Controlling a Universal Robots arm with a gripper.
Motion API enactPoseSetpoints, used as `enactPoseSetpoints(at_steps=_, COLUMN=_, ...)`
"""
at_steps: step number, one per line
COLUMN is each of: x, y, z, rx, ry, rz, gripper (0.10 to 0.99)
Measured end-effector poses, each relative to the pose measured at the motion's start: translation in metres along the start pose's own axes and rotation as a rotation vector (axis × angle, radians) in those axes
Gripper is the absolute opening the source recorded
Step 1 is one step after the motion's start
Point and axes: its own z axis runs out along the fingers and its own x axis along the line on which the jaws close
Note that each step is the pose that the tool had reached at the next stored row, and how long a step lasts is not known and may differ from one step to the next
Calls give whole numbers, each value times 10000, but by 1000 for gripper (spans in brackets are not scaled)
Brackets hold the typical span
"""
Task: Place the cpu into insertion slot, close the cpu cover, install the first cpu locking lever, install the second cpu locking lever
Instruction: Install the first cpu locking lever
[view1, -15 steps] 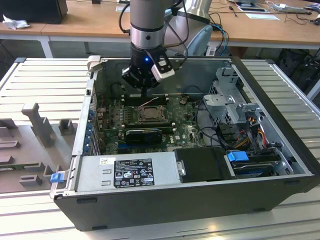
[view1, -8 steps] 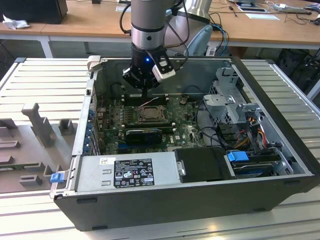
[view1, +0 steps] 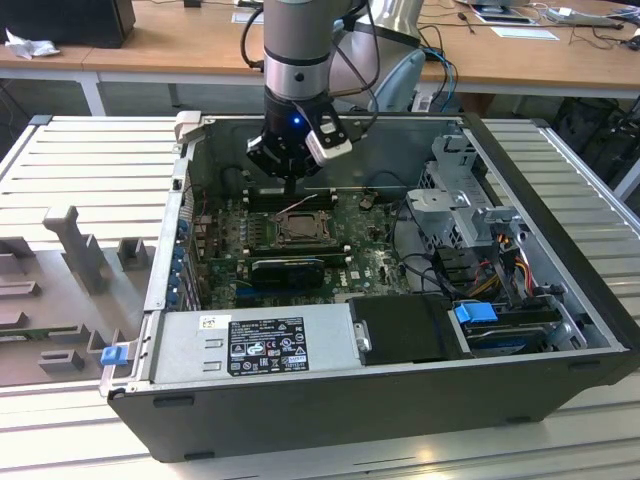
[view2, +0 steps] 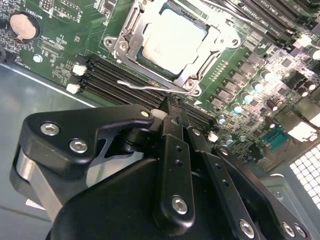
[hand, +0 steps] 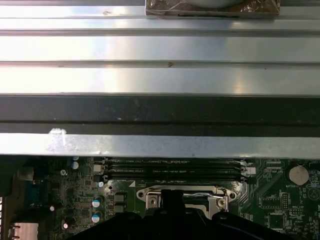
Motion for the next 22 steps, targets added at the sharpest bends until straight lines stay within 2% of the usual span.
enactPoseSetpoints(at_steps=4, x=-67, y=0, z=30, rx=-30, ry=1, rz=-50, gripper=106)
enactPoseSetpoints(at_steps=7, x=-72, y=-1, z=50, rx=-38, ry=-2, rz=-152, gripper=106)
enactPoseSetpoints(at_steps=12, x=-74, y=-1, z=94, rx=-35, ry=-80, rz=-345, gripper=106)
enactPoseSetpoints(at_steps=18, x=-109, y=74, z=138, rx=-39, ry=-76, rz=-402, gripper=106)
enactPoseSetpoints(at_steps=22, x=-179, y=75, z=156, rx=-38, ry=-69, rz=-489, gripper=106)
